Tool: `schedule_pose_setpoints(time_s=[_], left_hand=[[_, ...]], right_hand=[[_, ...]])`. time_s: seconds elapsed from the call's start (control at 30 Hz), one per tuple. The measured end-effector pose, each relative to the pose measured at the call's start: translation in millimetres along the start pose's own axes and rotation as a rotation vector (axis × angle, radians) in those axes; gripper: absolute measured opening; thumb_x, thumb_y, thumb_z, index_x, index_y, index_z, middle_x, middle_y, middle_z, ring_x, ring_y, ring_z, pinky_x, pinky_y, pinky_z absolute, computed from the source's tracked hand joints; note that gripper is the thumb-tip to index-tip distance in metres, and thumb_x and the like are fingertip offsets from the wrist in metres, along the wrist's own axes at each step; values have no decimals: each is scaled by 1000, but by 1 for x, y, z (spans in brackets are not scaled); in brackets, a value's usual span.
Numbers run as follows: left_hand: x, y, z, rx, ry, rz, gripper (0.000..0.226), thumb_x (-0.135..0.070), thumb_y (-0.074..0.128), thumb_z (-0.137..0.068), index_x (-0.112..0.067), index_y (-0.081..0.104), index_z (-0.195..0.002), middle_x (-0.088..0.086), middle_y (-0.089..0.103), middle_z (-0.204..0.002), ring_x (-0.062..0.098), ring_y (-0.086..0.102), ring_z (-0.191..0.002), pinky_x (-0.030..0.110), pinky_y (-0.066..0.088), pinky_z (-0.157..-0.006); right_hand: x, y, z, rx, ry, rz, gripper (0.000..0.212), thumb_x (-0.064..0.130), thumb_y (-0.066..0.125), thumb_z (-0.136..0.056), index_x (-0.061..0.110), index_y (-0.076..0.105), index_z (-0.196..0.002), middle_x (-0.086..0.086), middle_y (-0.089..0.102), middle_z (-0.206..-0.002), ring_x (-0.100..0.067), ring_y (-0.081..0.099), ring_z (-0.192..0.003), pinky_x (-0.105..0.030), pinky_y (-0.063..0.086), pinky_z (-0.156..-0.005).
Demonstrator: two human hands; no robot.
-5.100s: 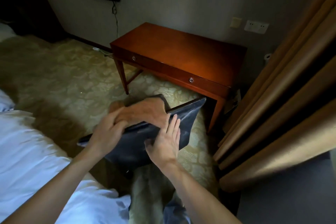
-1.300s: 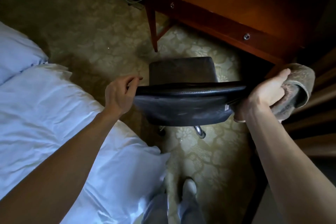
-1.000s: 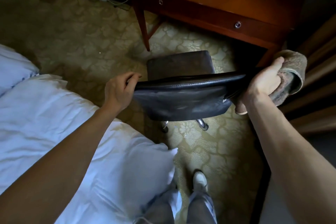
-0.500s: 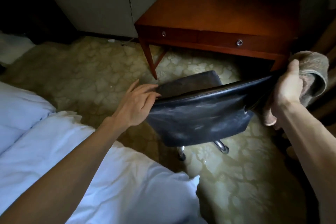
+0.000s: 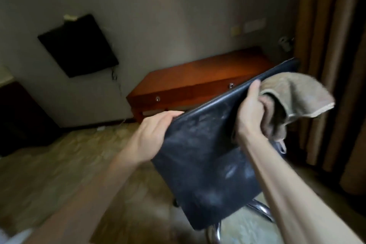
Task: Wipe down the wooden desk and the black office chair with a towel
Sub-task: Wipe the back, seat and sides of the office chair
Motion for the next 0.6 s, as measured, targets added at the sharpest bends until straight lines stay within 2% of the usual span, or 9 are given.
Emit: schedule_pose_setpoints(time_s=[0.03, 0.1, 0.2, 0.3, 0.37, 0.43, 0.47, 0.57, 0.6], left_hand=[[-6, 4, 0, 25, 32, 36, 41, -37, 25, -106, -46, 62, -120, -33, 67, -119, -8, 58, -123, 16, 38, -109], [-16, 12, 0, 64, 78, 149, 39, -35, 29, -108, -45, 62, -126, -27, 66, -129, -4, 56, -128, 19, 36, -113], [-22, 19, 1, 42, 108, 275, 45, -51, 26, -106, -46, 62, -133, -19, 64, -138, -1, 54, -133, 32, 36, -119], [-15, 26, 4, 99, 27, 434, 63, -82, 23, -93, -52, 60, -134, -15, 64, -139, 6, 55, -135, 46, 34, -122], [-10, 27, 9, 162, -23, 494, 74, -96, 22, -81, -57, 60, -132, -15, 59, -146, 6, 49, -140, 52, 27, -124], [-7, 21, 12, 186, -27, 447, 80, -101, 17, -77, -60, 59, -131, -16, 52, -153, 4, 42, -144, 54, 21, -125], [-5, 18, 14, 190, -25, 416, 81, -101, 15, -77, -60, 59, -131, -15, 51, -154, 6, 41, -145, 54, 21, -125], [4, 4, 17, 148, -19, 308, 79, -97, 9, -81, -61, 60, -129, -14, 59, -147, 10, 48, -141, 50, 28, -124], [8, 1, 19, 139, -20, 298, 78, -96, 8, -82, -62, 61, -128, -14, 60, -145, 10, 50, -140, 49, 29, -124]], right_hand=[[-13, 6, 20, 0, 10, 70, 148, 110, 6, -49, 8, 54, -145, -9, 52, -153, -35, 42, -144, -47, 16, -124], [-31, 13, 65, -26, -39, 176, 154, 112, -4, -43, 16, 44, -153, -7, 39, -163, -36, 31, -151, -47, 10, -124], [-55, 23, 144, -57, -152, 282, 134, 107, 2, -59, 23, 27, -160, -7, 25, -169, -32, 22, -155, -37, 6, -120], [-106, 59, 210, 214, -22, 356, 125, 107, 6, -60, 37, 0, -163, -2, 6, -173, -26, 12, -158, -35, 9, -123], [-127, 74, 237, 379, 17, 313, 113, 103, 18, -69, 43, -5, -161, 7, -4, -172, -8, -3, -155, -25, -4, -122], [-116, 74, 247, 441, -127, 247, 91, 96, 23, -76, 54, -7, -150, 24, -7, -163, 17, -10, -134, -5, -22, -102], [-108, 68, 247, 419, -179, 226, 92, 96, 23, -75, 52, -8, -151, 26, -6, -161, 18, -8, -131, -2, -22, -99], [-83, 41, 225, 249, -275, 179, 130, 105, 18, -64, 25, 8, -165, 3, 11, -171, 0, 9, -150, -14, -1, -117], [-73, 31, 214, 188, -304, 172, 139, 108, 17, -58, 19, 12, -165, 0, 13, -171, -1, 8, -151, -16, -1, -119]])
Point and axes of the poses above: each hand's wrist, its own z-axis away from the middle knuckle, its own y-axis out of the palm, x = y × z, the point moved 10 cm from there along -z, towards the middle knuckle
